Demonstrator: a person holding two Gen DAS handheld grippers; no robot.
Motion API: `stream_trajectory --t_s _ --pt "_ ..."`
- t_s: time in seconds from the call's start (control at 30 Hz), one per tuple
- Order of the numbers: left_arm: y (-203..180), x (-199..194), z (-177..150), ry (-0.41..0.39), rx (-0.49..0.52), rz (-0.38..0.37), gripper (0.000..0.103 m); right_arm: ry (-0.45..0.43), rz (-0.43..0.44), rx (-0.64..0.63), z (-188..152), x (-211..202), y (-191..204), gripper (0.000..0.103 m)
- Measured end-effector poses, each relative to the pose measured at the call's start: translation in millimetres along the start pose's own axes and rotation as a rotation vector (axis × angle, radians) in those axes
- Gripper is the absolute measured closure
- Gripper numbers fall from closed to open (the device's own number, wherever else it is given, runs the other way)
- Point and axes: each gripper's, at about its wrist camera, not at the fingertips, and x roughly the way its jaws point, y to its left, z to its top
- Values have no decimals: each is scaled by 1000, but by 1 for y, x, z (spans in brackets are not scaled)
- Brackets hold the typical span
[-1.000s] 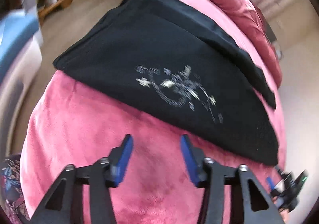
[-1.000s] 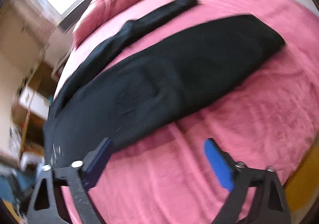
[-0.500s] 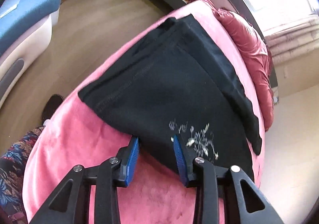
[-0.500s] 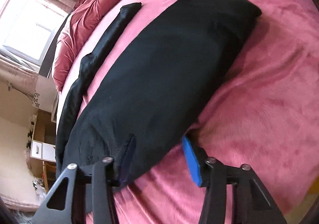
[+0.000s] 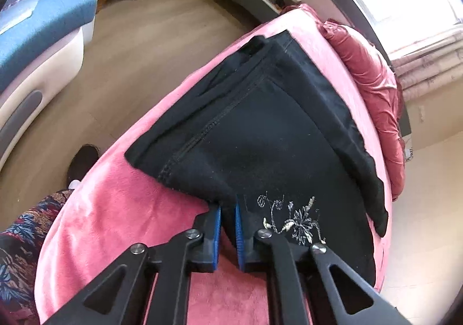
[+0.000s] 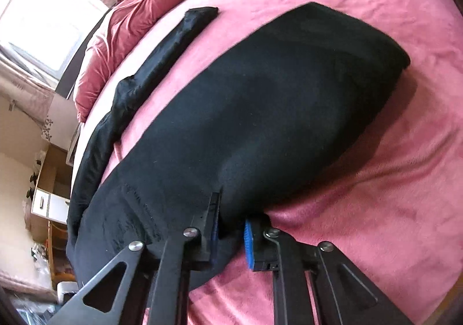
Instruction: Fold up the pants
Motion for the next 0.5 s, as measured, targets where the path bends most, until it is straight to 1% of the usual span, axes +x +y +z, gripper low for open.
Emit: stream_trajectory --t_s 0.07,0.2,0.33,0.5 --pt "-4 -10 -3 -21 27 -12 96 -16 -2 -25 -1 -8 3 91" --pt "-5 -30 -9 -45 38 -41 97 -37 5 -61 -4 -25 6 91" --pt "-6 -39 -14 -45 50 -51 97 -36 -5 -71 -11 -36 1 91" --pt "4 -51 -25 -26 59 -50 97 -16 -27 -77 -22 -45 -11 91"
